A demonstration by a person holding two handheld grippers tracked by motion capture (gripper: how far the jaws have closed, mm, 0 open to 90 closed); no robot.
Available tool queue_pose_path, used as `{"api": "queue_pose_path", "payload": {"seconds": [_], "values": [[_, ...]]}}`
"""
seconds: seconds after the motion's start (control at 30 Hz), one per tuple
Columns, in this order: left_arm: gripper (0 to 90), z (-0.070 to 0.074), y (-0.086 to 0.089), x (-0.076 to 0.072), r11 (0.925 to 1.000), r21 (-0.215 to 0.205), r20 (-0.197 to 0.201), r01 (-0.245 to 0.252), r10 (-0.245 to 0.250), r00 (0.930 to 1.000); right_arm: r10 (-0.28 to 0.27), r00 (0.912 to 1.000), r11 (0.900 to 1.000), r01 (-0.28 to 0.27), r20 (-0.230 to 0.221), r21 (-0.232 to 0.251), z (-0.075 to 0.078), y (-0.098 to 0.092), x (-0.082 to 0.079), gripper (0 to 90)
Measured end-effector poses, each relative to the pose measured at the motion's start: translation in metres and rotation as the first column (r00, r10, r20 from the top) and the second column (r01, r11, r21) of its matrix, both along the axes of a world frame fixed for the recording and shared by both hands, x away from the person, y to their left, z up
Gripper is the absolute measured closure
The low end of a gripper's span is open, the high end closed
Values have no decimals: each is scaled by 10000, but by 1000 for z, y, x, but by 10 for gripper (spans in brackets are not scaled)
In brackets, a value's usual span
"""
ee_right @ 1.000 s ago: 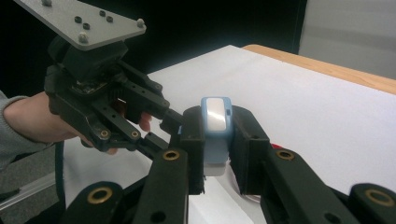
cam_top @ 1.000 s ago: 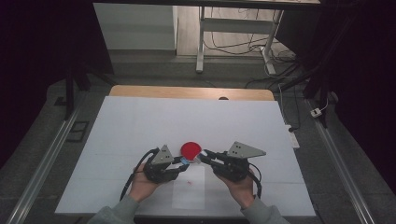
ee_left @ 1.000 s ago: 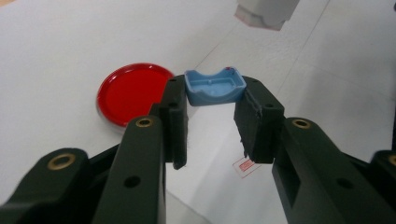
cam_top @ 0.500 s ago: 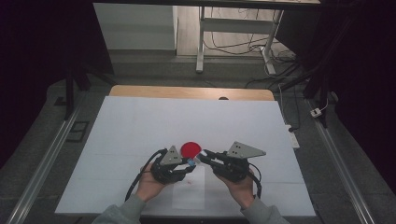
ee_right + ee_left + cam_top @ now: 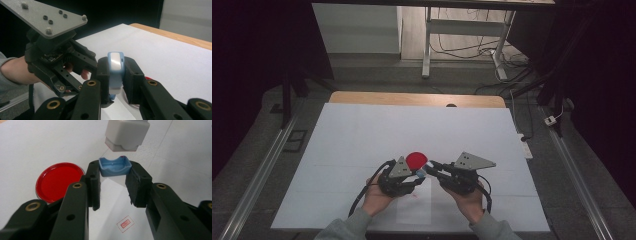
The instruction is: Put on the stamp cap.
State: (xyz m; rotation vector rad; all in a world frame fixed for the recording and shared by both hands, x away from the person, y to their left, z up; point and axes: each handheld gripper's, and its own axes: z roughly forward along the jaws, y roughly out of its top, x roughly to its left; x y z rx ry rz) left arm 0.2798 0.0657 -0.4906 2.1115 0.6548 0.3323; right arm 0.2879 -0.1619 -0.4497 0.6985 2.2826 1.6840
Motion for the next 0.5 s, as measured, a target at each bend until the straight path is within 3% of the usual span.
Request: {"api": "queue_pose_path", "payload": {"seconds": [0.5], "values": [[650,-1,-7,-2,9999,60,251,-102,100,9996,-343,9994,9989,343,-3,-315,-2,3,-2,754]]}}
